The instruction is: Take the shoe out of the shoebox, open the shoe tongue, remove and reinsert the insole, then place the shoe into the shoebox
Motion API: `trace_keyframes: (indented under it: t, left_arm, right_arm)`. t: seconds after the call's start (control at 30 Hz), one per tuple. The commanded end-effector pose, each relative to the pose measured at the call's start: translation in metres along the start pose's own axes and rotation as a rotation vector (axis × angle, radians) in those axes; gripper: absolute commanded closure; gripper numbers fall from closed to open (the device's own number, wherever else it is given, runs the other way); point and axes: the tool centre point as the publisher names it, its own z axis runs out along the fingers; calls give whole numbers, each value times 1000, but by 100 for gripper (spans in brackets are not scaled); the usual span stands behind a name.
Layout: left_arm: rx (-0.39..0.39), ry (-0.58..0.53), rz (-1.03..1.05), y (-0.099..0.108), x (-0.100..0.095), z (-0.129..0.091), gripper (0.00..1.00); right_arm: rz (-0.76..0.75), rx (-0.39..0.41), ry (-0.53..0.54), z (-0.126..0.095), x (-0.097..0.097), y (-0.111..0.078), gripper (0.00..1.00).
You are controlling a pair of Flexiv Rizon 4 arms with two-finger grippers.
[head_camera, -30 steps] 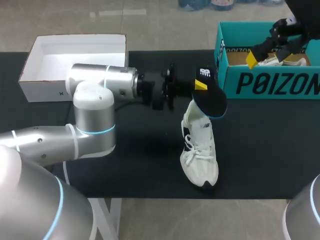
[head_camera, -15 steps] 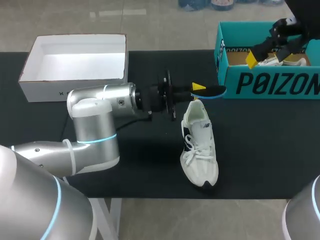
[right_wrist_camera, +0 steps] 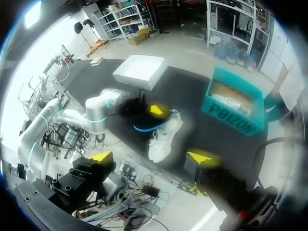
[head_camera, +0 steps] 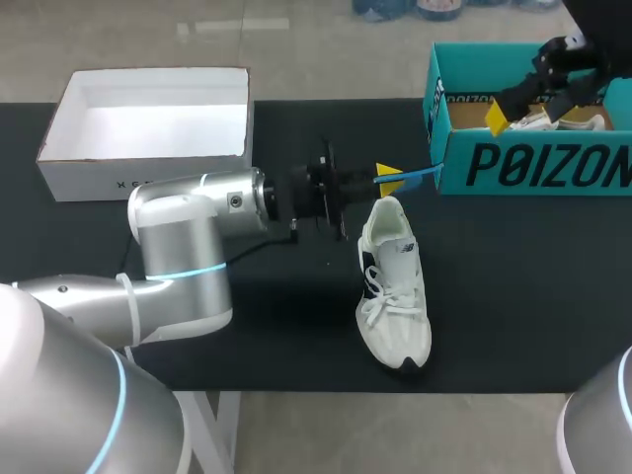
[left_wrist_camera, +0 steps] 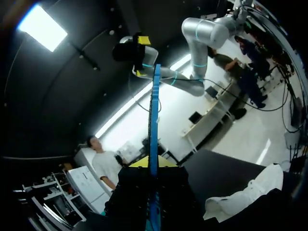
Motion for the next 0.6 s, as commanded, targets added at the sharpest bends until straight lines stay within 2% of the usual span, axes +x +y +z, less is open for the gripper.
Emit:
trace_keyframes:
  t: [0.03, 0.13, 0.17, 0.23, 0.27, 0.37, 0.4, 0.47, 0.6]
  left_arm:
    - [-1, -1, 1, 1, 0, 1, 100]
    - [-1, -1, 1, 1, 0, 1, 100]
    - [23, -10, -42, 2, -2, 0, 100]
    - [10, 5, -203, 10, -6, -2, 100]
    - [15, 7, -219, 11, -7, -3, 100]
    - [-36, 82, -344, 17, -6, -5, 100]
    - [-84, 135, -390, 20, -5, -5, 100]
    - [-132, 197, -434, 23, -3, -6, 100]
    - [-165, 263, -547, 27, -6, -15, 100]
  right_arm:
    - [1, 5, -1, 0, 0, 2, 0]
    - [1, 5, -1, 0, 0, 2, 0]
    - [1, 5, -1, 0, 0, 2, 0]
    - [1, 5, -1, 0, 0, 2, 0]
    - [1, 5, -1, 0, 0, 2, 0]
    - [1, 5, -1, 0, 0, 2, 0]
    - [1, 5, -1, 0, 0, 2, 0]
    - [1, 5, -1, 0, 0, 2, 0]
    - [1, 5, -1, 0, 0, 2, 0]
